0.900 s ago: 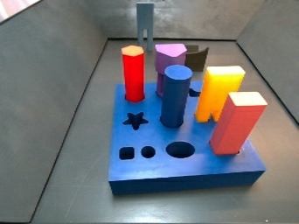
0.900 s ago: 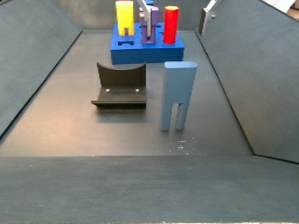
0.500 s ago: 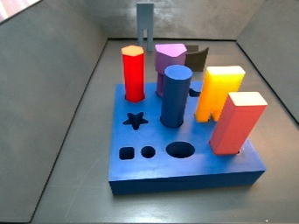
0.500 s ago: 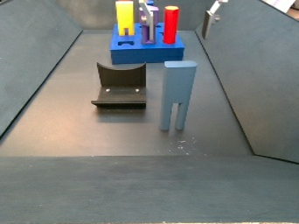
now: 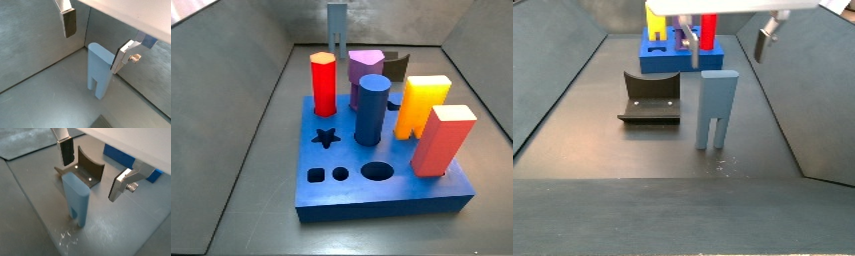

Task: Pick up the square-circle object. Move up. Rotate the square-circle object. Move to above the board. Insert the square-circle object.
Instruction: Pick up the square-circle object.

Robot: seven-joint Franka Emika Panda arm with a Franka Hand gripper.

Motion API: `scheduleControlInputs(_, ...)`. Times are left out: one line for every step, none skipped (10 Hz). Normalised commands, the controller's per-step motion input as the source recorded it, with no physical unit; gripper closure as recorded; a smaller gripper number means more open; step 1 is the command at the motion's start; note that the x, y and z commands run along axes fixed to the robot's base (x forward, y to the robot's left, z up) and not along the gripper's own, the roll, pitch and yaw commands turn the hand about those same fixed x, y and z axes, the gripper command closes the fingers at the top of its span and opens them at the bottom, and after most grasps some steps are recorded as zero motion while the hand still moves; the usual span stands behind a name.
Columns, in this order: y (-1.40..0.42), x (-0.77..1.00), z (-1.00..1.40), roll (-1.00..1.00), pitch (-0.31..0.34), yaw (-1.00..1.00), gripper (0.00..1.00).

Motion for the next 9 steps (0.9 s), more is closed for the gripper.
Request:
scheduleControlInputs(0.27, 0.04, -0.14, -0.24, -0.036, -0.08, 0.0)
scheduleControlInputs(0.21, 0.12, -0.07, -0.3, -0.066, -0.29, 0.0)
scheduleControlInputs(0.12, 0.1, 0.0, -0.3, -0.111, -0.34, 0.0)
scheduleControlInputs(0.05, 0.27, 0.0, -0.29, -0.103, -0.3, 0.0)
scheduleControlInputs(0.03, 0.21, 0.0, -0.26, -0.113, -0.26, 0.0)
scheduleControlInputs(0.01, 0.31, -0.08, -0.2, -0.074, -0.14, 0.0)
scheduleControlInputs(0.01, 0.32, -0.25, -0.14, -0.063, -0.06, 0.0)
scheduleControlInputs(0.0, 0.19, -0.29, -0.08, -0.073, 0.0, 0.0)
scheduleControlInputs(0.05, 0.11, -0.2, -0.08, -0.067, 0.0, 0.0)
